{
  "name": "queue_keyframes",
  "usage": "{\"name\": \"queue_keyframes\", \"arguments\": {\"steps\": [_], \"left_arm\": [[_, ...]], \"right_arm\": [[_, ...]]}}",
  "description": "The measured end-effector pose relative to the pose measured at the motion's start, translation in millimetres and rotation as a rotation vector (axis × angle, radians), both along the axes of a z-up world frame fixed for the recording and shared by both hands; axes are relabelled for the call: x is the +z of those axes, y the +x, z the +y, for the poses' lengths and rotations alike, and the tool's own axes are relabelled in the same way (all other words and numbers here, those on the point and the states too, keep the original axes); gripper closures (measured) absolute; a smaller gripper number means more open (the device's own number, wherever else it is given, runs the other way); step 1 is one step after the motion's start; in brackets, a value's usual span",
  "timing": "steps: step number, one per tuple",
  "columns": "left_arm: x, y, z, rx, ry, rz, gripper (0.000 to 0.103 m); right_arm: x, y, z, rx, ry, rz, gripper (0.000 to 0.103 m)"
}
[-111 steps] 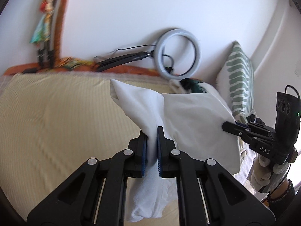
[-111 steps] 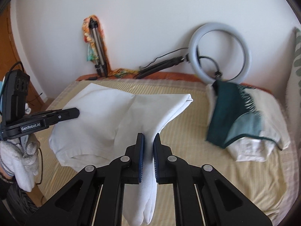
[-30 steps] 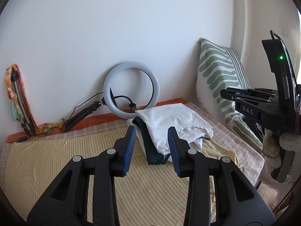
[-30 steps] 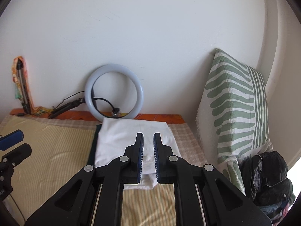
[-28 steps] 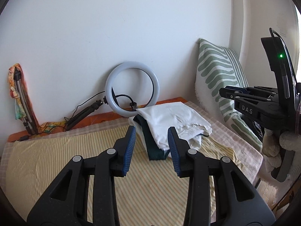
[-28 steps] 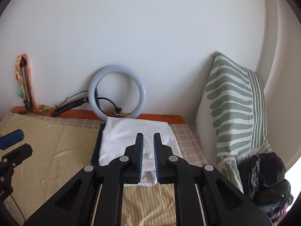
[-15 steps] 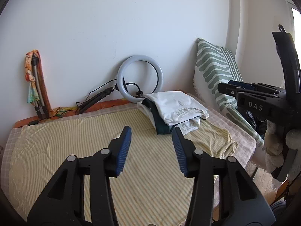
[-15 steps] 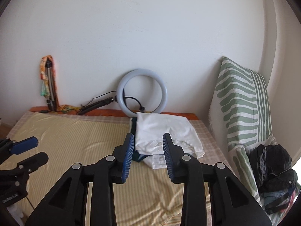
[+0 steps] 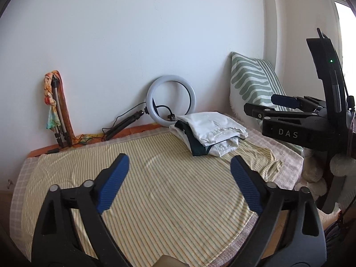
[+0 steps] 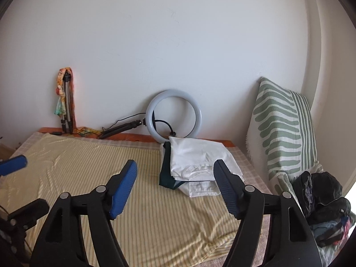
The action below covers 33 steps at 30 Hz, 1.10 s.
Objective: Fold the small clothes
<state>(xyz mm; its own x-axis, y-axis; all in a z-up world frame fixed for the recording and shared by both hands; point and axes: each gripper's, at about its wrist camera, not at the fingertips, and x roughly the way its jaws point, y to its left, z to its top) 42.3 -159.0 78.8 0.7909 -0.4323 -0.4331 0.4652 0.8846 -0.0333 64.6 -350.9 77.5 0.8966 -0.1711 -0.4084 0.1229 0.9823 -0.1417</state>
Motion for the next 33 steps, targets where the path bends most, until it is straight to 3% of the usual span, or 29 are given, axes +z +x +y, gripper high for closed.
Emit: {"name": "queue_keyframes", "arguments": {"steps": [2, 17, 33], "left_arm": [[0.0, -2.4, 2.9, 0.011, 0.005, -0.01, 0.001], [-13.2, 1.1, 9.6, 0.084, 0.092, 0.004, 0.0], [-14.9, -1.0, 16.3, 0.091, 0.092, 0.006, 0.0]], "right_arm": [[-0.6, -2.2, 0.3, 0.003, 0.017, -0.009, 0.021], [-12.7, 1.6, 5.7, 0.003, 0.054, -0.016, 0.02], [-12.9, 3.9, 20.2, 0.032, 0.054, -0.029, 0.019]]}}
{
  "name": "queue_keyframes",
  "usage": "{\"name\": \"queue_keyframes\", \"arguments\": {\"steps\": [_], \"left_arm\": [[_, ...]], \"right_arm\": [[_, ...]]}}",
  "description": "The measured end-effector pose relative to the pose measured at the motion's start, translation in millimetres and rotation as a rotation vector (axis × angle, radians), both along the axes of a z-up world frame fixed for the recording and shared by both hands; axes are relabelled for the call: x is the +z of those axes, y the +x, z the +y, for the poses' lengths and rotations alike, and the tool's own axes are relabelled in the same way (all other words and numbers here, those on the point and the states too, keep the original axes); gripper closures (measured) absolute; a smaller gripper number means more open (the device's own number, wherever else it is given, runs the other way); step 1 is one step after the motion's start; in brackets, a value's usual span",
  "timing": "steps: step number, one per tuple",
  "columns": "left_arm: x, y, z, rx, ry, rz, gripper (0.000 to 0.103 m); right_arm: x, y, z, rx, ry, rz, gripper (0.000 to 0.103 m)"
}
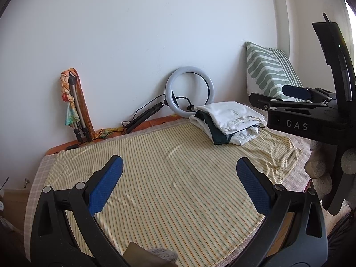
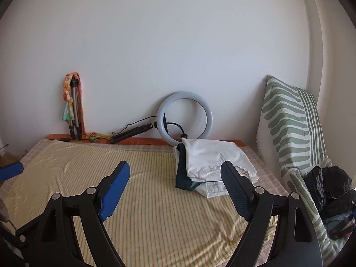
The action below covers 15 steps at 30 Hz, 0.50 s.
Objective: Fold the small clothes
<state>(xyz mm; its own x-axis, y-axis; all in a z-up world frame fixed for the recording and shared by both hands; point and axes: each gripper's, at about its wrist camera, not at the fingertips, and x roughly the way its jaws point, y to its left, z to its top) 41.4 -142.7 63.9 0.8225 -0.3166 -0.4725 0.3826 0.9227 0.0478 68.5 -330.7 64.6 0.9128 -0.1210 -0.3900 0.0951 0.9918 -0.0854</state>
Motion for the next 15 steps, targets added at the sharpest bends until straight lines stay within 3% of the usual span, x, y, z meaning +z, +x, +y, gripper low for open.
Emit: {"name": "queue_keyframes", "arguments": {"steps": [15], "left_arm": [[0.3, -0.5, -1.6, 0.002, 0.004, -0.002, 0.0]], "right_arm": [[-0.7, 1.5, 1.4, 0.006, -0.001, 0.002, 0.019]]}}
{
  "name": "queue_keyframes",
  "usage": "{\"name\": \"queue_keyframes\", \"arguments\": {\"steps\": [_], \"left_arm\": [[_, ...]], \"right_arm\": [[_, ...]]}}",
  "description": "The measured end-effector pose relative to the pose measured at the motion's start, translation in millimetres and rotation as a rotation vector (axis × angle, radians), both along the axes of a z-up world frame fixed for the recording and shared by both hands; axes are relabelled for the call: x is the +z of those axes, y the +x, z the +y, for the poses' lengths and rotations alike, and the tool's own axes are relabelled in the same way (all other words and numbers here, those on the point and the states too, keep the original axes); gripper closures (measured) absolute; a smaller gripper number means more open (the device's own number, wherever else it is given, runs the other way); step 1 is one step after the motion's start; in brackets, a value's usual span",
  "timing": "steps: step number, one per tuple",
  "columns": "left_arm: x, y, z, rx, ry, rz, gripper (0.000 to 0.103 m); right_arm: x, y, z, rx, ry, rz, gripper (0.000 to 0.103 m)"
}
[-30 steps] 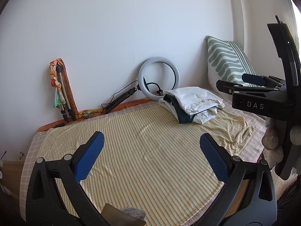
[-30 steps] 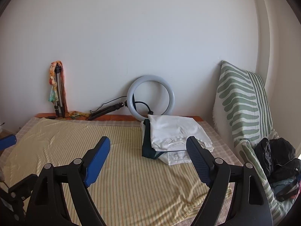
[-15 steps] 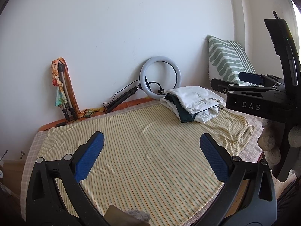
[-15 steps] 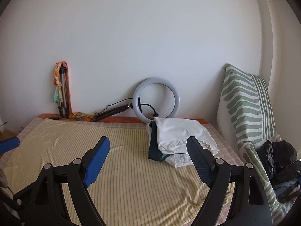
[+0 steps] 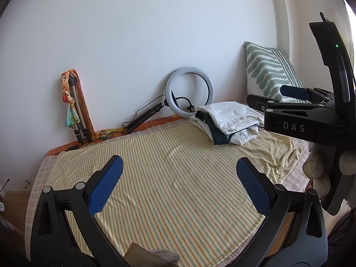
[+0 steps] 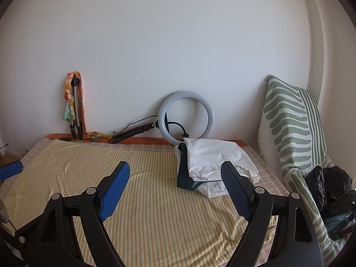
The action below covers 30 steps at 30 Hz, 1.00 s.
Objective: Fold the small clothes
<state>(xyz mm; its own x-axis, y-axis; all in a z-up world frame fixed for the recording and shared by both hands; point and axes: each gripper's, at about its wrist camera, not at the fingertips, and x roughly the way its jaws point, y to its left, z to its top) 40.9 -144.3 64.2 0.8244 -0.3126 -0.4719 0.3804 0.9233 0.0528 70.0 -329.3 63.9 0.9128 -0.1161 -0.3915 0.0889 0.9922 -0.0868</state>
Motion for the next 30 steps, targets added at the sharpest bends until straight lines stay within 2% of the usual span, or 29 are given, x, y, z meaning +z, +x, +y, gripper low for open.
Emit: {"name": "queue_keyframes", "arguments": {"steps": [30], "left_arm": [[5.3, -0.3, 5.9, -0.012, 0.005, -0.008, 0.0]], "right_arm": [[-1.3, 0.9, 0.8, 0.007, -0.004, 0.001, 0.019]]}}
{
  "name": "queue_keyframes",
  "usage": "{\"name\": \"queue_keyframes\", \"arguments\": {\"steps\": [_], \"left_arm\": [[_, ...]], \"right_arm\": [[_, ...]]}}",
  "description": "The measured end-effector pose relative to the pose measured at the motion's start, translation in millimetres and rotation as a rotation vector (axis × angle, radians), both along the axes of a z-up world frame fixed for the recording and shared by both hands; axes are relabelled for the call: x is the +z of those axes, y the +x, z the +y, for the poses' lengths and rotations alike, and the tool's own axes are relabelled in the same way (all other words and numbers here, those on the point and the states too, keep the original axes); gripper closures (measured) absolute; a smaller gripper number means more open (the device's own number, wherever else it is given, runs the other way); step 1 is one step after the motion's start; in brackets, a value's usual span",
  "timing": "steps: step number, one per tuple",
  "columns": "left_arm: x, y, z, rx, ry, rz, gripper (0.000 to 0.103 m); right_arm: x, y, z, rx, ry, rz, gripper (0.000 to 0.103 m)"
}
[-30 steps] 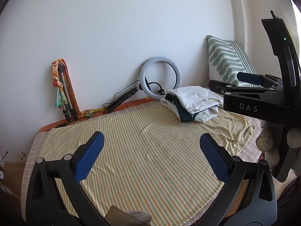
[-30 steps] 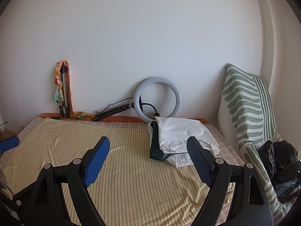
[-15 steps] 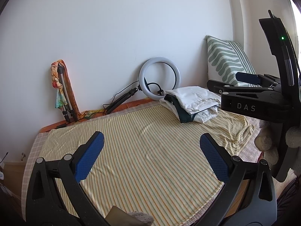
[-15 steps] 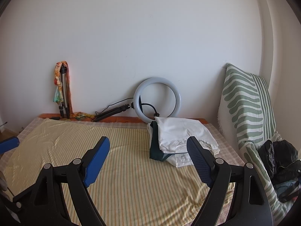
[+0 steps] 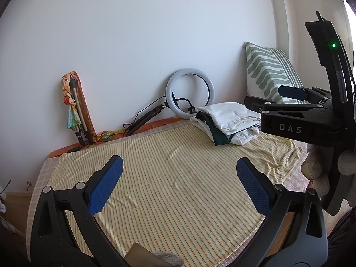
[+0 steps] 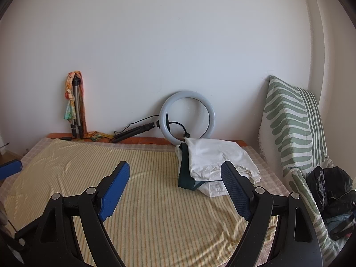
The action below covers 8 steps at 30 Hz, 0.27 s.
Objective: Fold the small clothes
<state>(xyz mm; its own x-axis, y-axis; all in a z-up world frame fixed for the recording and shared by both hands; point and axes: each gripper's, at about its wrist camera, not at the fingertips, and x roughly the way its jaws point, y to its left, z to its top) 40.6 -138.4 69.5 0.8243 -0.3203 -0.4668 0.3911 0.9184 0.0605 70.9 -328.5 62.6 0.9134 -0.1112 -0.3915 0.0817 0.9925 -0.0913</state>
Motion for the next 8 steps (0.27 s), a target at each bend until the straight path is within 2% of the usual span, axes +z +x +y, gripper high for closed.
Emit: {"name": "queue_keyframes", "arguments": {"steps": [8], "left_arm": [[0.7, 1.7, 6.4, -0.004, 0.002, -0.017, 0.0]], "right_arm": [[-1.2, 1.5, 1.8, 0.003, 0.0, 0.002, 0.019]]}}
